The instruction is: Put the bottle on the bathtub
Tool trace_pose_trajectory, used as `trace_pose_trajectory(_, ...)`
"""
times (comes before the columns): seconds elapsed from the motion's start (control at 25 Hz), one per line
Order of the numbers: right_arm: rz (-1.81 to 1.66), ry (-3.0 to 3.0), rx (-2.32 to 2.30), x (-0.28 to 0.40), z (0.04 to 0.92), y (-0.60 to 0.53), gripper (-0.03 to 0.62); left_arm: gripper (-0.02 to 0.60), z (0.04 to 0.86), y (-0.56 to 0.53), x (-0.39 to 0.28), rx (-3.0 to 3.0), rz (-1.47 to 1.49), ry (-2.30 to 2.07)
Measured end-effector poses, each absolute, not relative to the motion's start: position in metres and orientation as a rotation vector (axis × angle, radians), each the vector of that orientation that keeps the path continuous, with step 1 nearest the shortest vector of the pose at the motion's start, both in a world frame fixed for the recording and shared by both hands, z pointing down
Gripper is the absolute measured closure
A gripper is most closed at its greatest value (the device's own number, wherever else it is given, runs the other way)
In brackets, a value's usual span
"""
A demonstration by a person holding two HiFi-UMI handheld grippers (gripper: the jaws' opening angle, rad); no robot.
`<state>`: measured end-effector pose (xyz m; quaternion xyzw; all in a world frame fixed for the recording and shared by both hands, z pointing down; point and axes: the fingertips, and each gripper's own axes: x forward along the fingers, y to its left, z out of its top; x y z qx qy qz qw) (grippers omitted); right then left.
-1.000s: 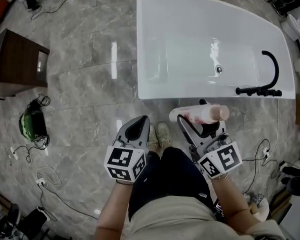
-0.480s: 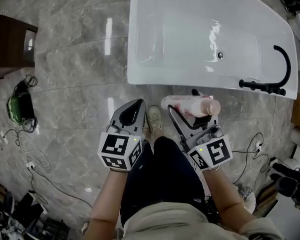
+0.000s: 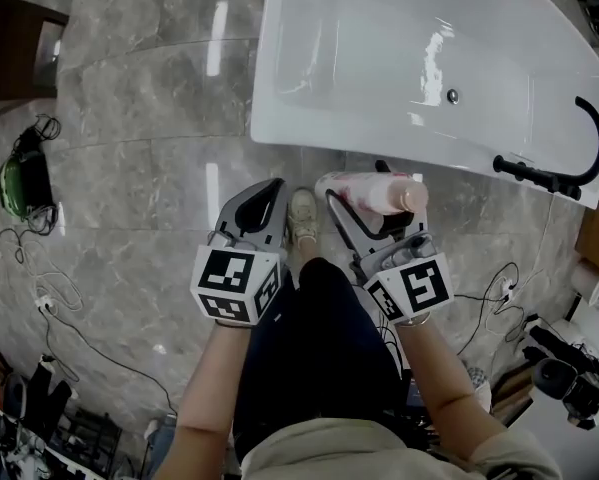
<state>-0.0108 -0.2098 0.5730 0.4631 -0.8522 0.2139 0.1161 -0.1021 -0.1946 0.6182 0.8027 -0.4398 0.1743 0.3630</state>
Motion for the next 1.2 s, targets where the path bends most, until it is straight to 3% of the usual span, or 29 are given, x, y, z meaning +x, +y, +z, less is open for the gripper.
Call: trace_pose_trajectory(1.2,0.455,-2.453,1.42,-0.049,0.641,-0.305,0.26,0.574,0.664,-0.251,-0.135,2.048,0.404,-1.23)
